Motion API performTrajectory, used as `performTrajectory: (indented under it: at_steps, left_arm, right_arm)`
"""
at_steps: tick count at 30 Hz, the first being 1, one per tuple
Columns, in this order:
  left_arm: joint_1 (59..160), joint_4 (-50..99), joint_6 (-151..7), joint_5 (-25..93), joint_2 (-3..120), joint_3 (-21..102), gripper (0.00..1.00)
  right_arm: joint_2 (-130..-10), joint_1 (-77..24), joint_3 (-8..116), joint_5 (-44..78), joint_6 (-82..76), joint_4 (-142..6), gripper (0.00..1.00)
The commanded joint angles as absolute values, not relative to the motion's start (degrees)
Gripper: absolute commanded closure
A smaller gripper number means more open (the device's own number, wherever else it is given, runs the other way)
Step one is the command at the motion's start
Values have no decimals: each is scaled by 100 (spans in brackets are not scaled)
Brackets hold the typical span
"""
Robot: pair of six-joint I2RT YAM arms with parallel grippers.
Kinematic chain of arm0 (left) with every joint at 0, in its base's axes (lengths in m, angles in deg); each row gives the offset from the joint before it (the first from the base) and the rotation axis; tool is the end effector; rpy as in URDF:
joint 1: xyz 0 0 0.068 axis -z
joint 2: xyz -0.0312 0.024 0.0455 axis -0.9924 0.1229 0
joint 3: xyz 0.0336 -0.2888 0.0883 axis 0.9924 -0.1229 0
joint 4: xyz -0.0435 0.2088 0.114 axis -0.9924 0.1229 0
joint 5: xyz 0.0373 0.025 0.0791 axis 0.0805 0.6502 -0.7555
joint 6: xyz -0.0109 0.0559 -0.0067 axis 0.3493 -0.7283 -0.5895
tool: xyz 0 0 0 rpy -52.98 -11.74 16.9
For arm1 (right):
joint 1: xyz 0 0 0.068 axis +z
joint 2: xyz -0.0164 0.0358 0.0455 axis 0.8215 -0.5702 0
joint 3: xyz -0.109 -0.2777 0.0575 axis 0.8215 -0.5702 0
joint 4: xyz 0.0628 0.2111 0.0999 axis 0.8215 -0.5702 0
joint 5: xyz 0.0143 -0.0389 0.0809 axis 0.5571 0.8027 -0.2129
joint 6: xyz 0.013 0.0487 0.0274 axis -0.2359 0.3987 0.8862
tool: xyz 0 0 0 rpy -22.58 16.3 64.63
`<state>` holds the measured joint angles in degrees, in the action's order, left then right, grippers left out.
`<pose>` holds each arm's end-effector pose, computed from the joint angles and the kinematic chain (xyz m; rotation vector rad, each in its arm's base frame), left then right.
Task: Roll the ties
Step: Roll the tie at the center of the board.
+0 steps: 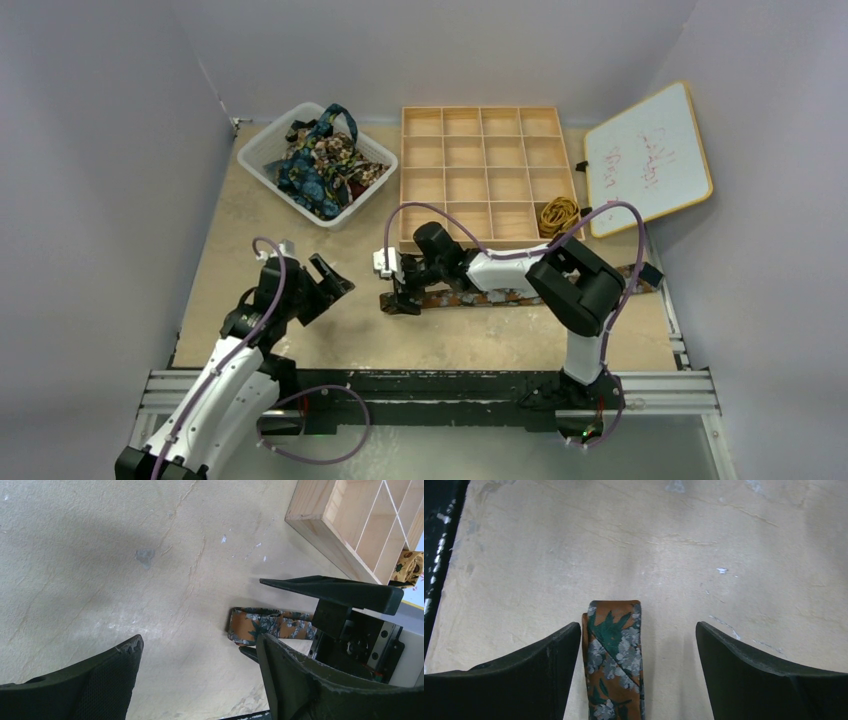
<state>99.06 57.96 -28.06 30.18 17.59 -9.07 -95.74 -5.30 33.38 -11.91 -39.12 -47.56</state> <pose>0.0873 -0.0284 0.2152 -0.7919 2.3101 -0.6878 0.2273 0.3080 0.2008 -1.6349 1.3737 0.8965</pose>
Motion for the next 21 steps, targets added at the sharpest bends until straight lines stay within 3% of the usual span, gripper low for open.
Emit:
performTrajectory:
  at_steps: [1, 5, 11, 15, 21]
  left_arm:
    - [9867, 5773, -2937, 3005, 1861, -711, 18]
    - [9867, 5736, -2930, 3038, 1894, -742, 18]
    - [9867, 5589, -2912, 3110, 2006, -815, 18]
    - [9867, 5483, -2908, 3210, 2069, -879, 18]
    - [9867, 5396, -2919, 3286, 2103, -929, 18]
  right_arm:
    - [-9604, -494, 3481, -1509, -4182, -4955, 17]
    - [-9804, -488, 3617, -1460, -4121, -5064, 24]
    - [-9816, -481, 3601, -1201, -3968, -4888, 47]
    - [-9820, -453, 3642, -1172, -3785, -4765, 58]
    - [-9790, -413, 3608, -1170, -3672, -4614, 62]
